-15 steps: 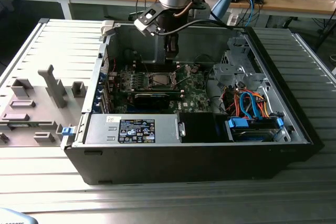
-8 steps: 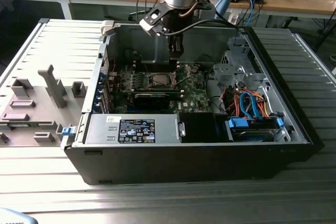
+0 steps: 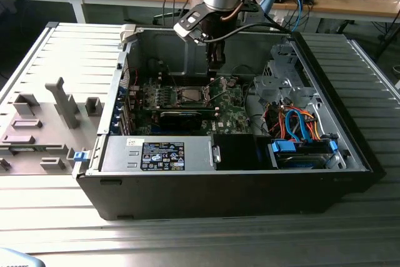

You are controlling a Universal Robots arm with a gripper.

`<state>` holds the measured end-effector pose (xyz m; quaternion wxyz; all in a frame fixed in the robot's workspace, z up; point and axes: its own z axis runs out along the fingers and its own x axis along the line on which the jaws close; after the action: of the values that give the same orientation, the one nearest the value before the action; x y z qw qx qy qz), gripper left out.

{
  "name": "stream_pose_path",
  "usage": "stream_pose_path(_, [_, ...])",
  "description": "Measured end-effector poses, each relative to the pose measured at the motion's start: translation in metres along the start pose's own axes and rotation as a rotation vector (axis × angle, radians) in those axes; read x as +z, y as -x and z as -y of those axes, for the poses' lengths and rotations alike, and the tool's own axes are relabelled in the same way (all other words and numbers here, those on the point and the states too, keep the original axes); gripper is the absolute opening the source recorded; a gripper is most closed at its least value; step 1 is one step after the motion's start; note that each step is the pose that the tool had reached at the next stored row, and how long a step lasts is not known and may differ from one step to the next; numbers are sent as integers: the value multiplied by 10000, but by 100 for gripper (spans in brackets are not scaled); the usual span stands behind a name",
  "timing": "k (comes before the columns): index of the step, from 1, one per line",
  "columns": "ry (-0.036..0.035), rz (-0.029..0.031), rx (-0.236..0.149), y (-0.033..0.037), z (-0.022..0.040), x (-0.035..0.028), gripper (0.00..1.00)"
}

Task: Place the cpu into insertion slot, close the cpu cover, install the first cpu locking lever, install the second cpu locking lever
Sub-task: 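Close the cpu cover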

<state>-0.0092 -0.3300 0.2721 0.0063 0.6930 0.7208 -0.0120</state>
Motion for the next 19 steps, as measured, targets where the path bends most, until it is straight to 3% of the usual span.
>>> stream_pose_path(4, [-4,0,0,3,-86,-1,11])
stream_pose_path(19, [-11,0,0,12,-293,-1,11])
